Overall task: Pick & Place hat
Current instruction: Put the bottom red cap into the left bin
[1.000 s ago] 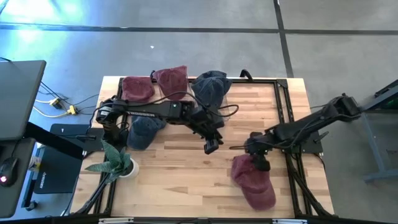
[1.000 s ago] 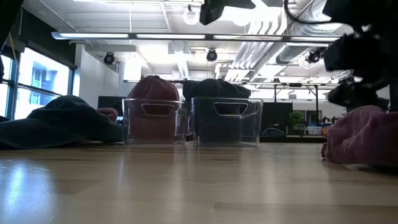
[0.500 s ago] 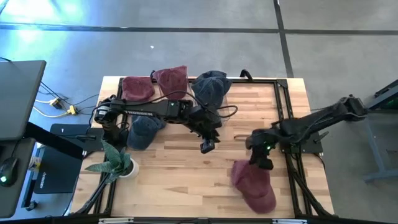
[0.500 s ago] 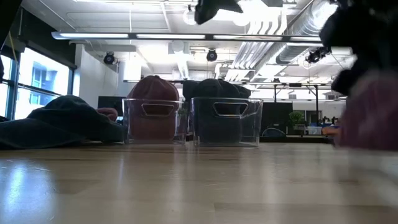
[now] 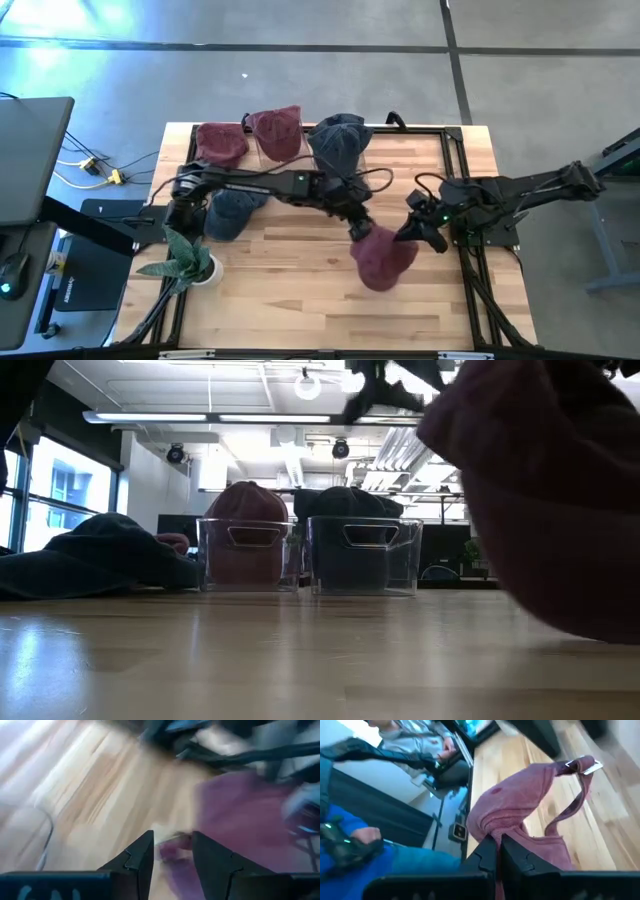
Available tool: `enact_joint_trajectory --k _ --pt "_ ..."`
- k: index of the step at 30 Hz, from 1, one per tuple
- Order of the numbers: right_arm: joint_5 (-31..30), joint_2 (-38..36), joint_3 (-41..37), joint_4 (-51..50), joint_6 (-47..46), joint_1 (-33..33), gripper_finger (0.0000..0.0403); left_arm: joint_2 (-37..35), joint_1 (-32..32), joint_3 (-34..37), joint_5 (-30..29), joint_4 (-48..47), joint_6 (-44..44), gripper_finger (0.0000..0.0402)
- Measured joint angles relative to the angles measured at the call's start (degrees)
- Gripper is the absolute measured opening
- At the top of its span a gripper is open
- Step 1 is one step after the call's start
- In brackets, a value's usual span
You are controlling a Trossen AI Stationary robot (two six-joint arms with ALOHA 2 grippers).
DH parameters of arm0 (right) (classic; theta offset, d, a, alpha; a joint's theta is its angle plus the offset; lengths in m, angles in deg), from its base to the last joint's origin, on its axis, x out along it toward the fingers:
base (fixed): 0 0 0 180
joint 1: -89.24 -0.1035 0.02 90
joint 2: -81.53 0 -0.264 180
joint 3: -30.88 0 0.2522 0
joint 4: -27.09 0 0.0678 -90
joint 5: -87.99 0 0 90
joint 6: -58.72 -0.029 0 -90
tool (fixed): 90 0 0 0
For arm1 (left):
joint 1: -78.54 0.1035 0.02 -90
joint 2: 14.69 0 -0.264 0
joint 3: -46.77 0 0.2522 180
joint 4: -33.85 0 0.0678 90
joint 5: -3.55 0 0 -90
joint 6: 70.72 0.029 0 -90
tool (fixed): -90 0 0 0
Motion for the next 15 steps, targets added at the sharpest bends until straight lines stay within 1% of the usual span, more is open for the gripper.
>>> enact_joint_trajectory --k 2,3,5,8,9,11,12,13,14,15 --pt "-0.09 -0.23 -0.02 0.79 -0.07 0.0 0.0003 0.71 0.54 0.66 -0.71 -7.63 -3.16 0.0127" --pt "-0.15 -0.47 -0.02 1.45 -0.2 -0.02 0.0004 1.06 1.08 0.72 -0.38 -8.75 -3.76 0.0127" --pt "-0.08 -0.77 -0.02 1.66 -0.66 -0.07 0.0006 3.37 1.64 -0.24 1.51 -6.29 -4.4 0.0127" --pt "-0.05 -0.99 -0.02 2.48 -0.7 -0.09 0.0004 4.82 1.75 0.75 5.77 -9.86 -3.21 0.0127" --pt "0.03 -1.08 -0.03 2.69 -0.7 -0.09 0.0003 5.35 1.59 0.77 7.44 -7.74 -2.24 0.0127" --pt "0.0 -1.26 -0.02 2.85 -0.7 -0.09 0.0003 7.52 1.07 -0.16 10.49 -0.61 -0.97 0.0127" --pt "0.0 -1.5 -0.02 2.91 -0.76 -0.09 0.0004 7.79 0.96 -0.09 11.98 0.55 0.05 0.0127" --pt "-0.07 -1.57 -0.04 2.84 -0.75 -0.12 0.0005 7.94 0.84 0.32 14.05 -0.34 1.18 0.0127" --pt "-0.19 -1.83 -0.04 2.79 -0.77 -0.12 0.0005 8.3 0.46 0.55 17.61 0.1 2.77 0.0127" --pt "-0.55 -2.37 -0.04 2.55 -0.76 -0.1 0.0005 8.49 0.21 0.56 21.22 2.53 4.51 0.0127"
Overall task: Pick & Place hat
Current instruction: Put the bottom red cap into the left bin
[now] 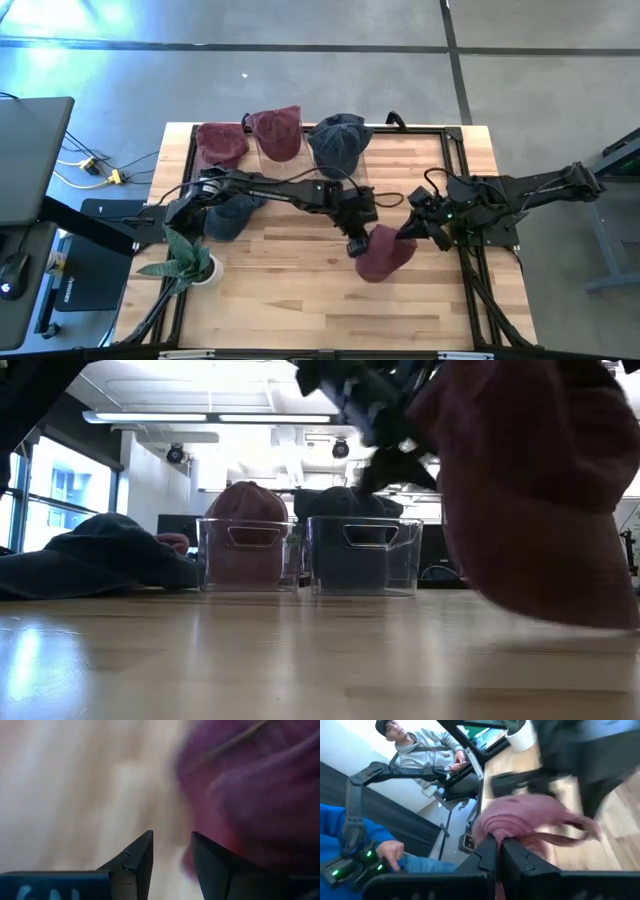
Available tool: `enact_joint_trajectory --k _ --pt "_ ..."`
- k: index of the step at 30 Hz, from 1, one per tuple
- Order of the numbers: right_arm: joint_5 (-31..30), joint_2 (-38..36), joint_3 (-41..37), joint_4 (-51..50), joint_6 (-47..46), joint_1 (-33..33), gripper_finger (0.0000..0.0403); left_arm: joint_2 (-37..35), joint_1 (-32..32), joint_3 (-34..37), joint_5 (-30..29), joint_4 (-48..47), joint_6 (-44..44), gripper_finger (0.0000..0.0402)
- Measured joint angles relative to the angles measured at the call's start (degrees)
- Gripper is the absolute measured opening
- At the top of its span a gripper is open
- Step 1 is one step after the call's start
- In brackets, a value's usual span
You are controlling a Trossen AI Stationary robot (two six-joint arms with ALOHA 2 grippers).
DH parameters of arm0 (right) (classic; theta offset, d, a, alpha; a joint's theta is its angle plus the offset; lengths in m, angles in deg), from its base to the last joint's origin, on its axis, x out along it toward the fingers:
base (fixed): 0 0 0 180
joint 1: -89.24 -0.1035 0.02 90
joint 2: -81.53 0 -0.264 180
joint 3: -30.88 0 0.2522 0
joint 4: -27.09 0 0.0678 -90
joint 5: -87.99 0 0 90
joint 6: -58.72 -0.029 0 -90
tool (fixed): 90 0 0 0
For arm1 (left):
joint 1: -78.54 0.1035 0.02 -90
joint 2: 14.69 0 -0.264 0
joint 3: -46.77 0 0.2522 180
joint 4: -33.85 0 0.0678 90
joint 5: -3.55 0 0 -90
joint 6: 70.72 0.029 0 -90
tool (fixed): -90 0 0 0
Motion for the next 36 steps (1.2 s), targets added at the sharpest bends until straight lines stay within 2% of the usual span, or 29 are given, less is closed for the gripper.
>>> enact_joint_trajectory --k 4,7,11,16,20,26,31,36 --pt "-0.28 -2.02 0.0 -0.79 0.03 -0.01 0.0002 -0.86 -1.22 -0.46 11.72 3.62 5.65 0.0127" --pt "-0.43 -3.57 0.0 -2.32 -0.06 0.01 0.0005 -0.47 -1.84 -0.24 14.75 3.98 7.38 0.0127" --pt "-2.2 -4.87 0.0 -4.12 -0.12 0.01 0.0007 -0.47 -1.34 -0.33 13.89 6.24 8.3 0.0127" --pt "-4.02 -5.49 0.0 -3.83 -0.73 0.01 0.0003 -0.47 -1.08 -0.33 7.16 7.25 6.36 0.0127" --pt "-6.73 -6.53 0.0 -3.19 -1.2 0.01 0.0006 -0.49 -1.11 -0.33 5.72 7.27 7.5 0.0127" --pt "-12.41 -10.0 0.0 -3.77 -2.63 0.01 0.0004 -0.58 -1.44 -0.33 6.46 -4.05 13.13 0.0127" --pt "-12.51 -11.97 0.0 -8.04 -5.15 -0.08 0.0002 -0.58 -1.58 -0.33 6.3 -6.88 14.4 0.0127" --pt "-12.04 -12.5 0.0 -10.09 -5.58 -0.08 0.0002 -0.58 -1.46 -0.33 1.72 -9.76 14.47 0.0127"
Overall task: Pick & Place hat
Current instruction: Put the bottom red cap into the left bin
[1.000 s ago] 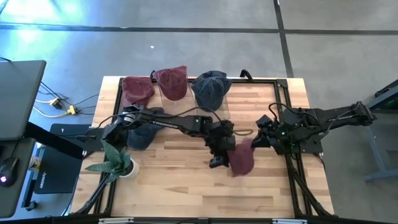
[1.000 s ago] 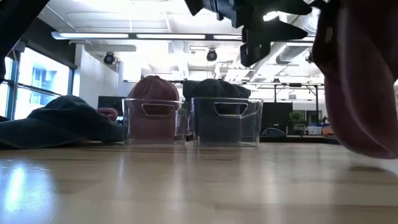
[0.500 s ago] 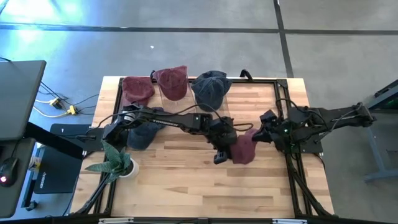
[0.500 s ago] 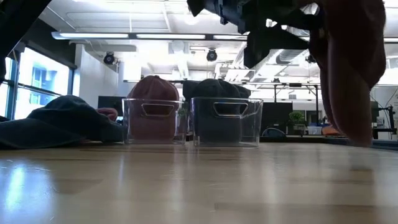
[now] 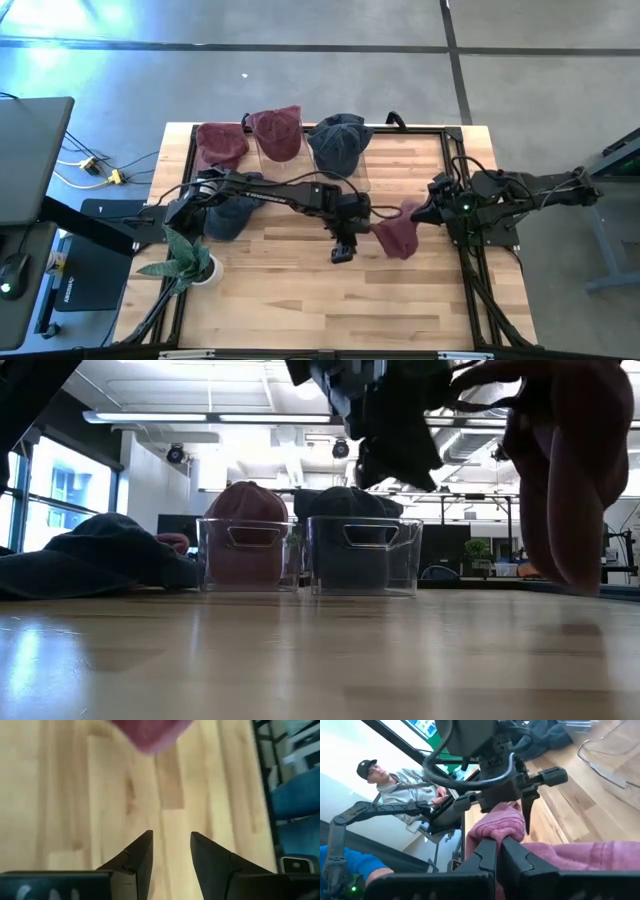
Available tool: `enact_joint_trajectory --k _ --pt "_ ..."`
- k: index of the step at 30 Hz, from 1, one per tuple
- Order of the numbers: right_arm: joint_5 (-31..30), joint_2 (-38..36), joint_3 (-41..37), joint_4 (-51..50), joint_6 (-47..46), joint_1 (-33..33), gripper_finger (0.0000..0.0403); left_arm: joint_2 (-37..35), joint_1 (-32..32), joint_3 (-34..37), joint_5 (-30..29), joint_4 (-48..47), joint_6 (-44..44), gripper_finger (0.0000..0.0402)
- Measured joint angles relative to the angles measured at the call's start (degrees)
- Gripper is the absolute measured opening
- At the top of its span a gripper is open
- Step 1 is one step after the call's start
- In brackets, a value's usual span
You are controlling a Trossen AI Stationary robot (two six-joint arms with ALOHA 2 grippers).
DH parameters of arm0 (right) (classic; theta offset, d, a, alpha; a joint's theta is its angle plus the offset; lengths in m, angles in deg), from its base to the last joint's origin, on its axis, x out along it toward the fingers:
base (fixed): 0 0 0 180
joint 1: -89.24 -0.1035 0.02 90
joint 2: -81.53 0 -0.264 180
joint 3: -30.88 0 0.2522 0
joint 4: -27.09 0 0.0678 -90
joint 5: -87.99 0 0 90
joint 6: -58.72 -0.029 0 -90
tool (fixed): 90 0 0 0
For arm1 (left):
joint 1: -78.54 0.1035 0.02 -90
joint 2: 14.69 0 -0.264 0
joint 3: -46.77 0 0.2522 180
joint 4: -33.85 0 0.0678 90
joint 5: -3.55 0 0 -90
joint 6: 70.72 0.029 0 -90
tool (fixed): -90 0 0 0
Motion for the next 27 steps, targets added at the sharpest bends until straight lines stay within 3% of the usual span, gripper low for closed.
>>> enact_joint_trajectory --k 7,14,17,22,25,27 --pt "0.18 -0.12 0.0 -2.34 0.2 0.0 0.0002 -0.22 0.21 2.56 -0.76 -4.3 0.96 0.0127" --pt "-1.66 -0.1 0.0 -5.25 1.9 0.0 0.0002 -1.77 5.99 11.67 9.02 0.36 -1.17 0.0127" --pt "-2.87 -0.1 -0.01 -5.65 2.32 0.0 0.0001 -3.73 6.37 13.88 9.88 -0.47 -1.25 0.0127" --pt "-4.86 -0.1 -0.15 -5.86 2.01 0.0 0.0002 -9.23 5.38 18.11 10.34 4.55 -3.22 0.0127" --pt "-6.03 -0.1 -0.17 -5.86 1.92 0.0 0.0001 -13.04 3.86 23.02 8.17 16.6 -8.78 0.0127" --pt "-6.95 -0.1 -0.17 -5.86 1.88 0.0 0.0002 -18.0 2.9 28.29 5.71 18.79 -13.1 0.0127"
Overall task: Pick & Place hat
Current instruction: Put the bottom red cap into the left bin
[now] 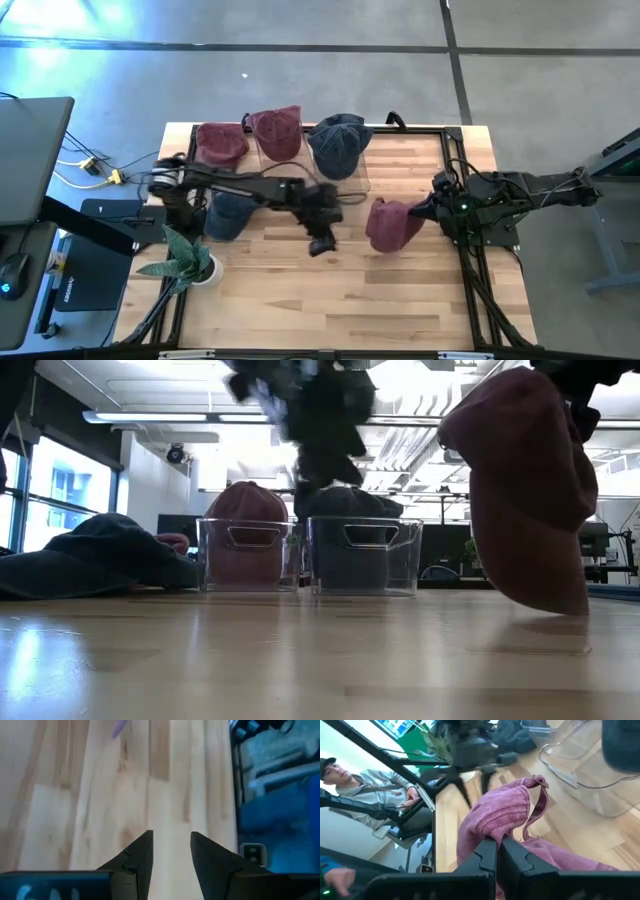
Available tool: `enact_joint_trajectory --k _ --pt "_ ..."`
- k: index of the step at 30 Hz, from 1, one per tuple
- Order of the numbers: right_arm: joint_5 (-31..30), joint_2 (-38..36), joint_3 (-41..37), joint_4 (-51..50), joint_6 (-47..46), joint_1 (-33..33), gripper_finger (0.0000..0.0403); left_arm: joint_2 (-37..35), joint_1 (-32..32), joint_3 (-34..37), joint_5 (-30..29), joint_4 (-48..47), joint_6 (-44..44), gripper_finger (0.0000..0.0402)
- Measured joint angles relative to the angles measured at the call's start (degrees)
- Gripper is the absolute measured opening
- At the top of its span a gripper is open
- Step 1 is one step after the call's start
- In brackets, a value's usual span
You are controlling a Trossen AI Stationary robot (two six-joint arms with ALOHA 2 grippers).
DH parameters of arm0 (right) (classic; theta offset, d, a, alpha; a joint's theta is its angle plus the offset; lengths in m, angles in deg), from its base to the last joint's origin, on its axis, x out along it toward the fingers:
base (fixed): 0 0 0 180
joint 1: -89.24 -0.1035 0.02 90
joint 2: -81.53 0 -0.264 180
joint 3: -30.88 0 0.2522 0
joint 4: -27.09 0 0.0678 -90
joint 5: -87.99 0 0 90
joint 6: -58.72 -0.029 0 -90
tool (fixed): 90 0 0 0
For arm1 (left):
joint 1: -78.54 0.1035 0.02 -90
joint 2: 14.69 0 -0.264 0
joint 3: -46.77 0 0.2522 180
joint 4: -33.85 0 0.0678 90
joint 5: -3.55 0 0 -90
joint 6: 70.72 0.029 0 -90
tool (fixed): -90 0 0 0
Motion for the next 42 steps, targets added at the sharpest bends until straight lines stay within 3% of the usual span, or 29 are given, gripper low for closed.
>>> enact_joint_trajectory --k 3,9,16,24,27,30,35,42 --pt "-1.0 0.04 0.0 0.02 0.16 0.04 0.0003 -4.8 -1.06 5.06 -7.72 14.79 -6.98 0.0127" --pt "-1.55 0.13 -0.04 1.01 1.17 0.09 0.0002 -9.68 -4.4 8.78 -19.05 28.25 -11.67 0.0127" --pt "-1.3 0.14 -0.07 2.16 3.55 0.09 0.0002 -7.02 -5.21 7.26 -17.54 38.46 -1.56 0.0127" --pt "0.03 0.13 -0.07 2.19 4.28 0.09 0.0002 -3.68 -3.93 5.96 -16.89 25.0 0.13 0.0131" --pt "0.16 0.13 -0.07 2.19 4.28 0.09 0.0003 -2.67 -3.62 5.93 -16.93 24.75 0.15 0.0154" --pt "0.07 0.14 -0.07 2.19 4.28 0.09 0.0005 0.71 -3.68 5.99 -17.04 29.97 0.02 0.0192" --pt "0.05 0.13 -0.07 2.21 4.28 0.09 0.0002 5.66 -3.68 4.25 -11.6 42.51 -3.92 0.0253" --pt "0.05 0.13 -0.07 2.21 4.28 0.09 0.0005 11.0 -3.7 -3.11 -14.54 42.55 -5.86 0.0251"
